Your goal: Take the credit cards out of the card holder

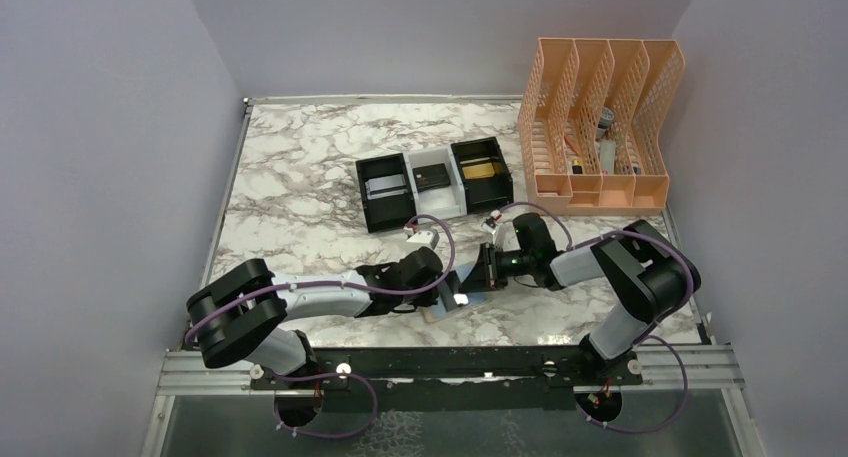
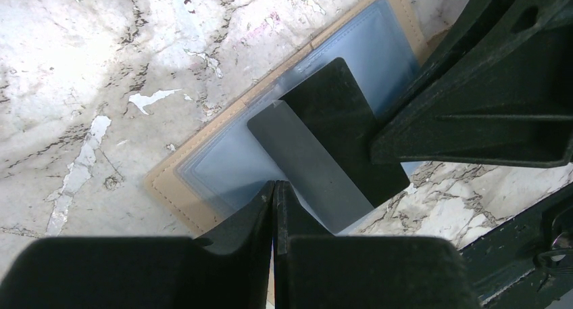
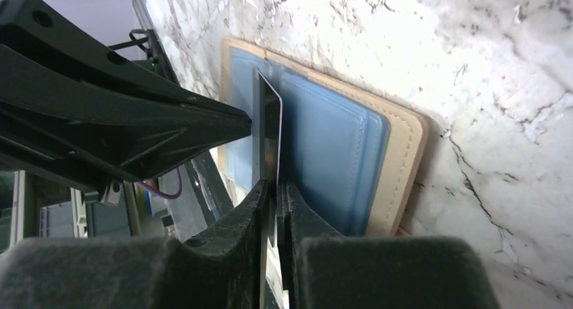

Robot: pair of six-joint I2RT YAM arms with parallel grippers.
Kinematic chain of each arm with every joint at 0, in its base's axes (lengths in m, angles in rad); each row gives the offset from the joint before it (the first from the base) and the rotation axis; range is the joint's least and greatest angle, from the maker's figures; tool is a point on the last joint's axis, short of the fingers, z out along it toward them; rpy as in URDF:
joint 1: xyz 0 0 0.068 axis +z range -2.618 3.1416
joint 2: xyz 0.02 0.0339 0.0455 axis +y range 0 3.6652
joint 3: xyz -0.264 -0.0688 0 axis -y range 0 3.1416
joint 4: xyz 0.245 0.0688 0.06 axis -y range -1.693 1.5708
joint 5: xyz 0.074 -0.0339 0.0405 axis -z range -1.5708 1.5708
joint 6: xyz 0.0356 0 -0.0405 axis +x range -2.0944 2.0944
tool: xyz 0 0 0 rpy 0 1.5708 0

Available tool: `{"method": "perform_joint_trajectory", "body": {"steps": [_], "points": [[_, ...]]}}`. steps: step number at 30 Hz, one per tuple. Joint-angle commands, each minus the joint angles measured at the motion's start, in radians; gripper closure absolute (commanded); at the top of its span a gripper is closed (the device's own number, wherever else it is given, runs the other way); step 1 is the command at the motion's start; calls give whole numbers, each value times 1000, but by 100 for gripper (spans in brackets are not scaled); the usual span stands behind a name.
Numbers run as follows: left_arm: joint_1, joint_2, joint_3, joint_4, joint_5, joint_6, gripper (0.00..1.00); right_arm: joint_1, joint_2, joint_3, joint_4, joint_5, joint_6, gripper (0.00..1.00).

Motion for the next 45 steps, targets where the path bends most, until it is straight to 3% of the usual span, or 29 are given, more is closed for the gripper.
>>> {"method": "perform_joint_trajectory", "body": {"steps": [1, 7, 18, 24, 27, 42, 45], "points": [[-9, 10, -46, -104, -3, 14, 93, 2, 32, -13, 82, -31, 33, 86], [-9, 16, -44, -98, 3, 25, 93, 23, 49, 48, 45, -13, 21, 77], [-9, 1, -58, -99, 0, 17, 94, 57, 124, 87, 51, -21, 19, 77], [-9, 0, -54, -99, 1, 13, 94, 63, 118, 91, 12, -11, -11, 87], [-8, -3, -51, -103, 1, 13, 94, 63, 89, 68, -5, 29, -20, 98], [-8, -51, -61, -138, -20, 12, 93, 52, -131, 54, -188, 181, -87, 99], [-9, -79, -62, -136, -21, 15, 88, 51, -201, 47, -199, 191, -89, 99]]}}
